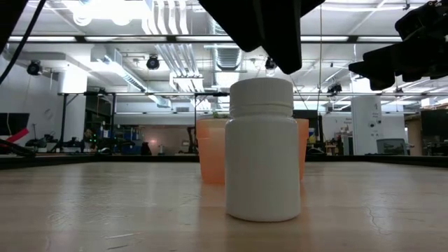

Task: Pick and place pill bottles into a basket
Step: Put the white pill bottle into the orange bin

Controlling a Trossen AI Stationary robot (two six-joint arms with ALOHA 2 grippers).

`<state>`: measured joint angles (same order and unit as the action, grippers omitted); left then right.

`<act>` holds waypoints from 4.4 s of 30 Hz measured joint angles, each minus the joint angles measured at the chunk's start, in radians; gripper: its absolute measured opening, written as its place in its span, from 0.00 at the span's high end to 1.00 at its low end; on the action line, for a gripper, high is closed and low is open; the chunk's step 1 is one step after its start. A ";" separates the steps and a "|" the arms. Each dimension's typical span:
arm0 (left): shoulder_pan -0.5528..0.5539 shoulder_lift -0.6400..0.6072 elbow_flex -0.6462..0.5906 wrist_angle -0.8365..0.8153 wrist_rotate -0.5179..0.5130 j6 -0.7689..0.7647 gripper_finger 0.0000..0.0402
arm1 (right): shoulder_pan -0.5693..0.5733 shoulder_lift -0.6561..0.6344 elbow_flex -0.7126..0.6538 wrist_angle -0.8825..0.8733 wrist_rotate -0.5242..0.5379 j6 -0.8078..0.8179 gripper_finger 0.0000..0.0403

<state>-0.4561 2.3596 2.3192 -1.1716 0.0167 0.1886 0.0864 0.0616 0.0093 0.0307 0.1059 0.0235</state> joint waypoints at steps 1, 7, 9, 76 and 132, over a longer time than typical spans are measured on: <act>-0.002 0.000 -0.003 -0.002 0.000 0.000 0.49 | 0.000 0.000 0.000 0.000 0.000 0.001 0.48; -0.003 0.000 -0.028 -0.004 -0.010 0.000 0.49 | 0.000 0.000 0.000 0.000 0.000 0.001 0.48; -0.003 0.000 -0.034 -0.005 -0.011 0.000 0.49 | 0.000 0.000 0.000 0.000 0.000 0.000 0.48; 0.005 0.000 -0.120 0.097 0.000 -0.078 0.65 | 0.000 0.000 0.000 0.000 0.000 0.001 0.48; 0.209 -0.180 -0.361 0.005 -0.196 -0.365 0.65 | 0.000 0.001 0.000 0.002 0.000 0.000 0.48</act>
<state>-0.2472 2.1799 1.9581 -1.1664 -0.1796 -0.1763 0.0867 0.0628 0.0097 0.0331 0.1055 0.0237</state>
